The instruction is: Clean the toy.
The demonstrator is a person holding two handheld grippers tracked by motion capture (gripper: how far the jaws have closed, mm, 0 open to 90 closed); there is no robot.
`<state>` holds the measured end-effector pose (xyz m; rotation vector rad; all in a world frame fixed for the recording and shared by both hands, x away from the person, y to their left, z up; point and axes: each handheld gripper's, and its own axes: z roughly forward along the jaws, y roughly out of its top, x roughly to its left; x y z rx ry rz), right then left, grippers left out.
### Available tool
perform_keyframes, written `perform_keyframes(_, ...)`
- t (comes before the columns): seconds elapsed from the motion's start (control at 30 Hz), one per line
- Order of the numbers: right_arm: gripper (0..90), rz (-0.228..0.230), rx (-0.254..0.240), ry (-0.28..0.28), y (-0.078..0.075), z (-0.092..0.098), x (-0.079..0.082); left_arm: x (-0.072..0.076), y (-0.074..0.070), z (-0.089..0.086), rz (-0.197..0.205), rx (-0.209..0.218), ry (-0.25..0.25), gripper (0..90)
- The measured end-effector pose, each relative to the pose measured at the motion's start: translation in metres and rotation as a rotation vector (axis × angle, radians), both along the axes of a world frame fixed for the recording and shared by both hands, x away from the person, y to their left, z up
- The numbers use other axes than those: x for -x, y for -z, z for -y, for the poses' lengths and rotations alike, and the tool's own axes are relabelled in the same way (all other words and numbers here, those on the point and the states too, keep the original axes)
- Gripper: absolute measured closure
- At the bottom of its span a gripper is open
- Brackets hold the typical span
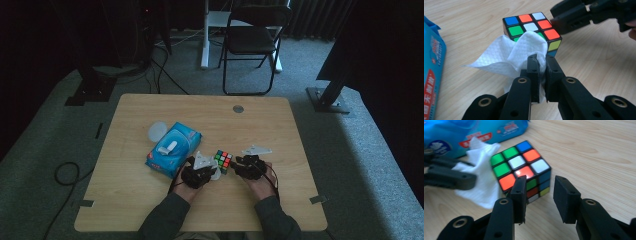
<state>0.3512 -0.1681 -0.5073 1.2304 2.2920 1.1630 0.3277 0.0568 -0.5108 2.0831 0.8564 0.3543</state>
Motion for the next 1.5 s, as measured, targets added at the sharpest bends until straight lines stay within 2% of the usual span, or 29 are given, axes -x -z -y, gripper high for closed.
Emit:
perform_keyframes(0.13, 60.9, 0.016, -0.005, -0.002, -0.002, -0.001, -0.001, -0.004, 0.000, -0.003, -0.001, -0.005, -0.013, 84.1)
perform_keyframes(0.2, 56.3, 0.041, -0.045, 0.025, -0.006, 0.002, -0.005, -0.006, 0.000, -0.004, -0.005, -0.004, -0.018, 84.1)
perform_keyframes(0.3, 54.6, 0.055, -0.068, 0.020, -0.008, 0.002, -0.011, -0.007, 0.001, -0.004, -0.007, -0.011, -0.017, 84.1)
perform_keyframes(0.43, 56.7, 0.019, -0.071, 0.006, -0.004, -0.006, -0.023, -0.013, 0.003, -0.002, -0.006, -0.011, -0.026, 84.1)
perform_keyframes(0.5, 61.2, -0.005, -0.098, -0.004, -0.004, -0.007, -0.026, -0.017, 0.003, -0.002, -0.009, -0.012, -0.038, 84.1)
perform_keyframes(0.63, 66.3, -0.020, -0.099, -0.013, -0.006, -0.008, -0.025, -0.027, 0.004, -0.003, -0.020, -0.008, -0.072, 84.0)
perform_keyframes(0.73, 67.2, -0.023, -0.099, -0.010, -0.006, -0.008, -0.023, -0.032, 0.004, -0.004, -0.030, -0.004, -0.074, 84.0)
perform_keyframes(1.13, 68.1, -0.012, -0.105, 0.010, -0.005, -0.009, -0.022, -0.011, 0.004, 0.008, -0.035, 0.006, 0.000, 83.9)
perform_keyframes(1.27, 68.1, -0.011, -0.107, 0.013, -0.005, -0.009, -0.021, -0.019, 0.003, 0.004, -0.033, 0.008, -0.026, 84.0)
perform_keyframes(1.4, 68.2, -0.012, -0.108, 0.016, -0.005, -0.009, -0.021, -0.034, -0.001, -0.003, -0.033, 0.017, -0.070, 84.0)
perform_keyframes(1.5, 68.1, -0.008, -0.109, 0.020, -0.004, -0.009, -0.020, -0.041, -0.002, -0.004, -0.044, 0.019, -0.073, 84.0)
